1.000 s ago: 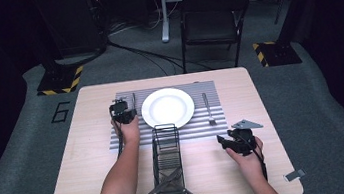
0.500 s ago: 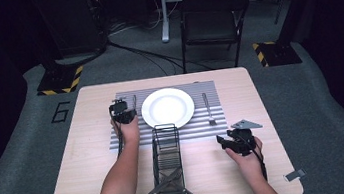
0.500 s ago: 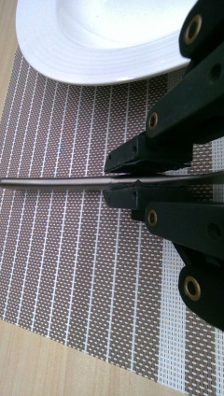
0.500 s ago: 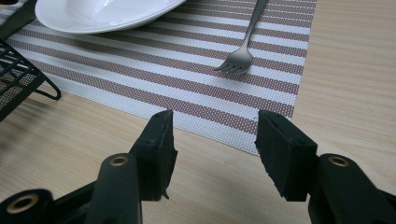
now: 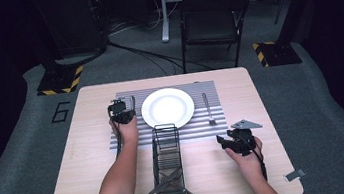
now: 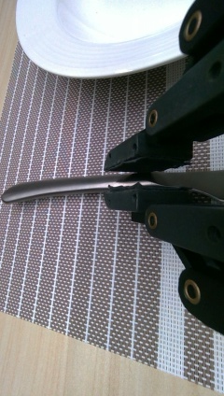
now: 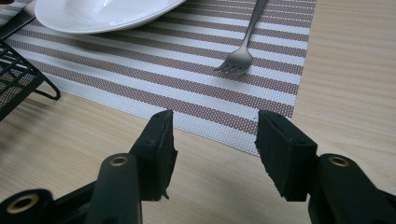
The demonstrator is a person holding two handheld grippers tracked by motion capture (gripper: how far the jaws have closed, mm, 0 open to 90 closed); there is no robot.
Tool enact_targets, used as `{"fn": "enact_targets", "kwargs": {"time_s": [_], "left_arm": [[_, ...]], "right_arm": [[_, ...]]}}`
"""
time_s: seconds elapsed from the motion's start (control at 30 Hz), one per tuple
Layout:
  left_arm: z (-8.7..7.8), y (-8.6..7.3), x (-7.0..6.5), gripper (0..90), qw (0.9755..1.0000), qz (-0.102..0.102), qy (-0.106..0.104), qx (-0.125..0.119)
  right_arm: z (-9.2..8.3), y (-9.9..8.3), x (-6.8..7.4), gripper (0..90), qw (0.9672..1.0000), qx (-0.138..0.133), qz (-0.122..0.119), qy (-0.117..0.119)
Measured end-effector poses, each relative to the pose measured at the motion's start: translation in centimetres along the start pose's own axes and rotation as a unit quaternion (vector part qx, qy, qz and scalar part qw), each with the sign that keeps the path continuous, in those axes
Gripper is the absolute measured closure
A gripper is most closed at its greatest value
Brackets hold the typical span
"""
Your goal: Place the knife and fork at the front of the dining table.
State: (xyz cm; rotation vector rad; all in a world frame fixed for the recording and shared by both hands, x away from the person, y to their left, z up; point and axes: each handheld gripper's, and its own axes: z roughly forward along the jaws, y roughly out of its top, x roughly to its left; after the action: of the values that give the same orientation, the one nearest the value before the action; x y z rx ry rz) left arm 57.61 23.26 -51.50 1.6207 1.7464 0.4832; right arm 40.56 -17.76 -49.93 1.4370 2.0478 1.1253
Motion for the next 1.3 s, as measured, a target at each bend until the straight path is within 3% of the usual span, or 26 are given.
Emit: {"fn": "enact_targets", "kwargs": {"time_s": [0.23,0.6,0.83,1.13,1.3], "left_arm": [[-0.5,0.2,0.4,75.1,0.9999,0.002,-0.010,0.000],[-2.5,0.8,1.0,57.5,0.9993,0.017,-0.030,-0.017],[-3.8,1.1,1.2,51.7,0.9985,0.041,-0.030,-0.021],[-6.3,1.3,1.5,48.0,0.9947,0.092,-0.043,-0.016],[-7.7,1.0,2.0,47.0,0.9932,0.098,-0.059,-0.021]], "right_arm": [[0.0,0.0,0.0,46.3,1.0000,0.001,0.000,0.000],[0.1,0.0,-0.2,46.3,1.0000,-0.002,0.004,0.003],[0.2,0.1,-0.1,46.3,1.0000,-0.003,0.003,0.003],[0.0,0.3,-0.1,46.1,1.0000,-0.005,0.005,-0.003],[-0.1,0.3,0.0,46.0,1.0000,-0.005,0.006,-0.002]]}}
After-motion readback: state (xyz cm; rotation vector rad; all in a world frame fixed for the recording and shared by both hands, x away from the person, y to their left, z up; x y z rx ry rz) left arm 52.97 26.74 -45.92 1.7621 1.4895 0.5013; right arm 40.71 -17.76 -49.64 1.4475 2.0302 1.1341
